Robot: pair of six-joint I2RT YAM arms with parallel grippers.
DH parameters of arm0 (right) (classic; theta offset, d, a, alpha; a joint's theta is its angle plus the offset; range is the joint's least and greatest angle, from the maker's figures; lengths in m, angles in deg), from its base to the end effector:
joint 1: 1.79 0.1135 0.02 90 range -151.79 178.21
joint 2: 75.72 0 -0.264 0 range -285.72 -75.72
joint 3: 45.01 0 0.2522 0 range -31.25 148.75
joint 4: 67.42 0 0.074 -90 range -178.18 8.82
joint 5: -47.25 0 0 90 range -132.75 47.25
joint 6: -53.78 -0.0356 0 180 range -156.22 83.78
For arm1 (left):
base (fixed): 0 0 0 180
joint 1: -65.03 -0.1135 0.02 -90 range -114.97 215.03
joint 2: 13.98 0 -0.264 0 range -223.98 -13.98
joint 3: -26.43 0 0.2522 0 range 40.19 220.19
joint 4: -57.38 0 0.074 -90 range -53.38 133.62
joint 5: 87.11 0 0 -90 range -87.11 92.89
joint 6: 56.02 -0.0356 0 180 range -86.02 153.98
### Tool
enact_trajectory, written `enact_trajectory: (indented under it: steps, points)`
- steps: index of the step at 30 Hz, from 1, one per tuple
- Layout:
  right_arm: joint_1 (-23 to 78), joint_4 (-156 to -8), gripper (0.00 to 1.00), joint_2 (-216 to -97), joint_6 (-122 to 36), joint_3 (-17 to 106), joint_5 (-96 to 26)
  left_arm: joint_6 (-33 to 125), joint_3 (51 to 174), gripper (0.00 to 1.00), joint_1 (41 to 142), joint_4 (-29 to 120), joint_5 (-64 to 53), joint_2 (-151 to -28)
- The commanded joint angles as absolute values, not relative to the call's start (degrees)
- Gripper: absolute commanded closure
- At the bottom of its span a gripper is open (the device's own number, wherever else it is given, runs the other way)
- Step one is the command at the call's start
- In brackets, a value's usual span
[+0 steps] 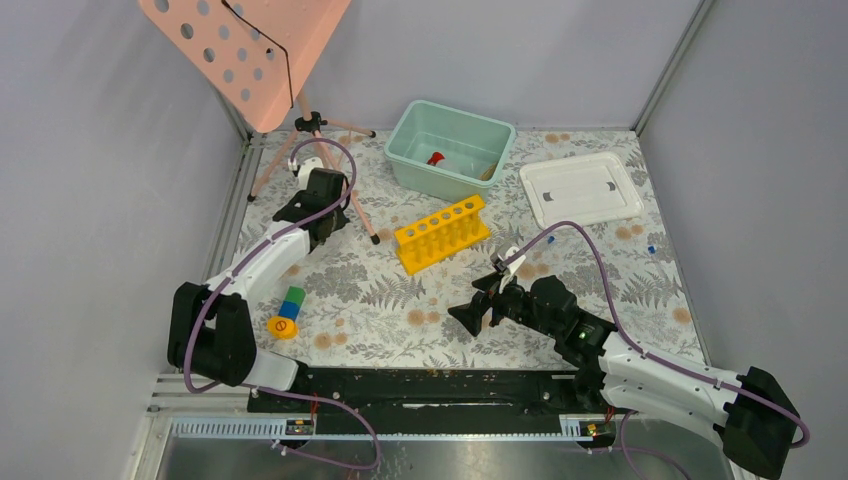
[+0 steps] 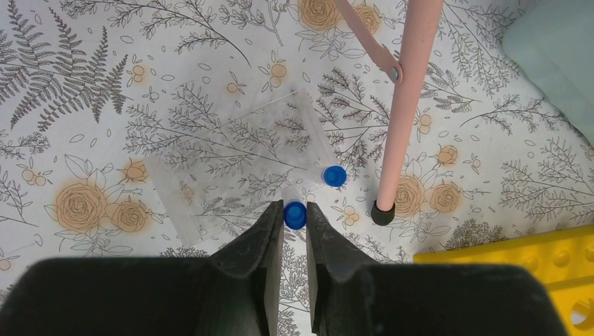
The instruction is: Organize the chemistry lab equipment
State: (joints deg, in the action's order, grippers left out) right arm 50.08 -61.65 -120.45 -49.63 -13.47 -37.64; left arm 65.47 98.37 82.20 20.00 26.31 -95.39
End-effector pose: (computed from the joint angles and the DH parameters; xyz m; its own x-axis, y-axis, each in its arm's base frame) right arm 0.1127 0.1487 0.2276 -0.2719 0.0277 -0.9619 -0.7967 0.5542 0.2412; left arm 0.2930 -0.0757 0.2552 -0.6002 -0.3162 -0.7347 -0.3546 0.9285 -0.1100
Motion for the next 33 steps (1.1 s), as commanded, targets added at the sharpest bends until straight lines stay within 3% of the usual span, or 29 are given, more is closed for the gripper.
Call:
enact_trajectory:
  steps: [1,16,33]
  points:
    - [50.48,-60.50,0.01,-119.67,-49.53,-13.32,-38.10,65.03,99.28,0.85,81.90,23.47,26.35,-95.22]
    - [50.50,-60.60,0.00,-119.48,-49.52,-13.37,-38.04,65.20,100.25,0.84,81.80,22.11,26.27,-97.94]
    - [50.48,-60.61,0.01,-119.75,-49.50,-13.28,-38.03,65.45,100.64,0.73,81.79,21.73,25.97,-98.54]
